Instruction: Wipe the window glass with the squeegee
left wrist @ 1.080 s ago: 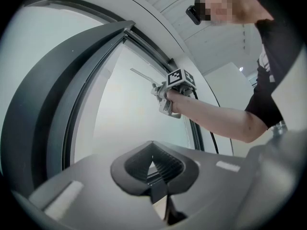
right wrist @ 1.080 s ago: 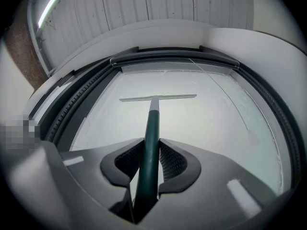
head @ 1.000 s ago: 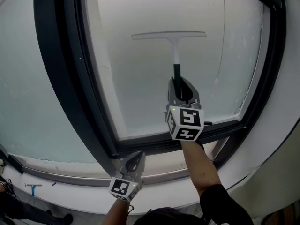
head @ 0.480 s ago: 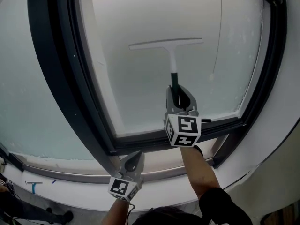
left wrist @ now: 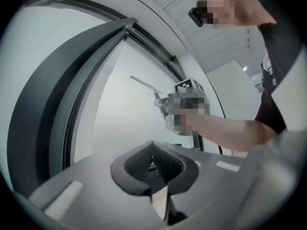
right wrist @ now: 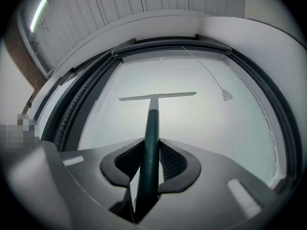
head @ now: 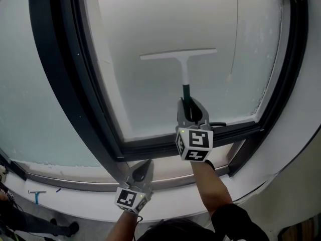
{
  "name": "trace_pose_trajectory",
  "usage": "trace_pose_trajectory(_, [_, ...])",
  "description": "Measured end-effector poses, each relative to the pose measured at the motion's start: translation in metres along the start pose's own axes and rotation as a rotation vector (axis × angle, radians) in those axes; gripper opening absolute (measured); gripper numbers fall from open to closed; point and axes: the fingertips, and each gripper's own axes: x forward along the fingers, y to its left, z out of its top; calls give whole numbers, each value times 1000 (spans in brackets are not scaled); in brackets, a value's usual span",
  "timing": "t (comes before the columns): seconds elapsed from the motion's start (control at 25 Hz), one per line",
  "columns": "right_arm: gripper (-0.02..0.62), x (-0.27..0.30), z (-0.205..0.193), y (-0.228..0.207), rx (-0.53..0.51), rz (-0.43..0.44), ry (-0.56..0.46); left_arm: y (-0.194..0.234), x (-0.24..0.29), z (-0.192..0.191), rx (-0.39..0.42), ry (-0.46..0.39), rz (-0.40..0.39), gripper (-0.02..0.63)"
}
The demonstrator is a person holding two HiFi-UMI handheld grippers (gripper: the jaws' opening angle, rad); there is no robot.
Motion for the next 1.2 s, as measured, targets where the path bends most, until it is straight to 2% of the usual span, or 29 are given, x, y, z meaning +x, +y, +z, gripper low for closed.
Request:
trace_pose_trajectory(0.28, [95,-11,-25,4,15,-1,44,-3,-3,-9,2,19,-15,-2])
trace_pose_trajectory(0.8, [95,-27,-44,13,-5,-2,70,9,-7,-14,-7,19,27,-2])
trace_pose_trajectory(1.2, [95,-42,-71,14,12,-4,127,4,-7,-19,3,30,21,-2])
